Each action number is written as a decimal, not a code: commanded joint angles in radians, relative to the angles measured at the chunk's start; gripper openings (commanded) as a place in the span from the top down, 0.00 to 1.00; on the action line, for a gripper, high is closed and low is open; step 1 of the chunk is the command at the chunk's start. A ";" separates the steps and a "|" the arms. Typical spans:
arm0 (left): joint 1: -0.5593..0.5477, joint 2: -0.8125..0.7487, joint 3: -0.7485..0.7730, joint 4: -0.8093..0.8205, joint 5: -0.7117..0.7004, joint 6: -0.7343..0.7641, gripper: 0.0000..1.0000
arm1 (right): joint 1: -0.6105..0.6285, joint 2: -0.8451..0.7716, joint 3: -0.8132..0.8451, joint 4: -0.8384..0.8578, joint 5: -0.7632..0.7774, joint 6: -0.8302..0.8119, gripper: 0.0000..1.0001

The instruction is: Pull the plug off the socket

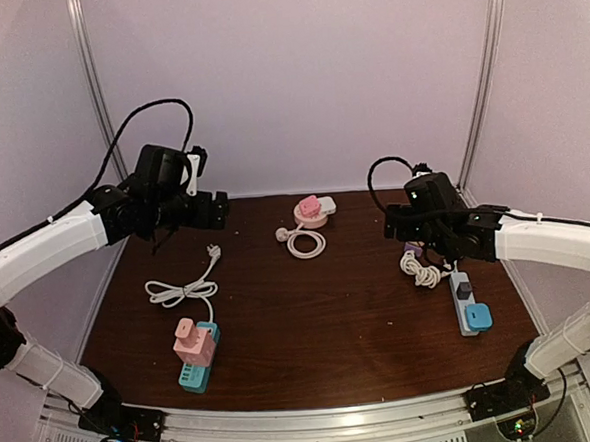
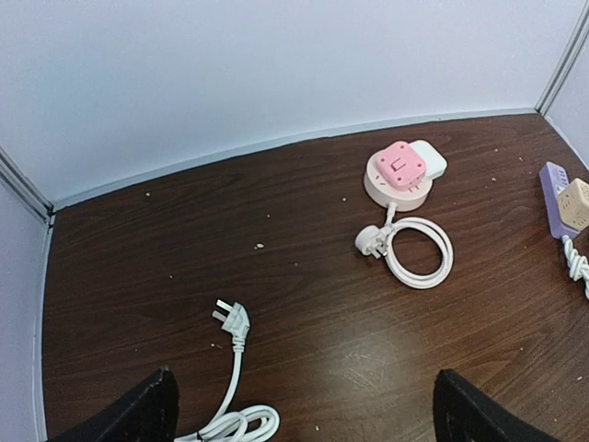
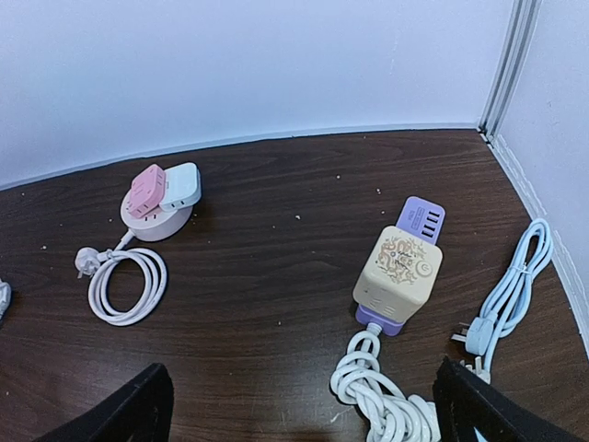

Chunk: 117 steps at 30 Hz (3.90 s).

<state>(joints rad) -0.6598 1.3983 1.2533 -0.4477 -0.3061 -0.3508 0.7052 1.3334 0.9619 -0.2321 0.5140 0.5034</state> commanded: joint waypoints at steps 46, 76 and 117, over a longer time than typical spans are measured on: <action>-0.344 -0.310 -0.403 -0.651 0.177 -0.587 0.02 | 0.047 0.154 0.014 0.095 -0.422 -0.064 0.00; -0.296 0.410 0.033 -0.195 0.031 -0.274 0.46 | 0.050 0.133 0.012 0.030 -0.360 -0.052 0.00; -0.238 0.278 0.152 -0.378 0.166 -0.187 0.34 | 0.113 0.535 0.138 0.575 -1.100 0.400 0.24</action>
<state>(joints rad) -0.8982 1.6604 1.3766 -0.8391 -0.1642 -0.5545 0.7914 1.8439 1.0649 0.2489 -0.5259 0.8402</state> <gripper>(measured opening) 0.662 0.767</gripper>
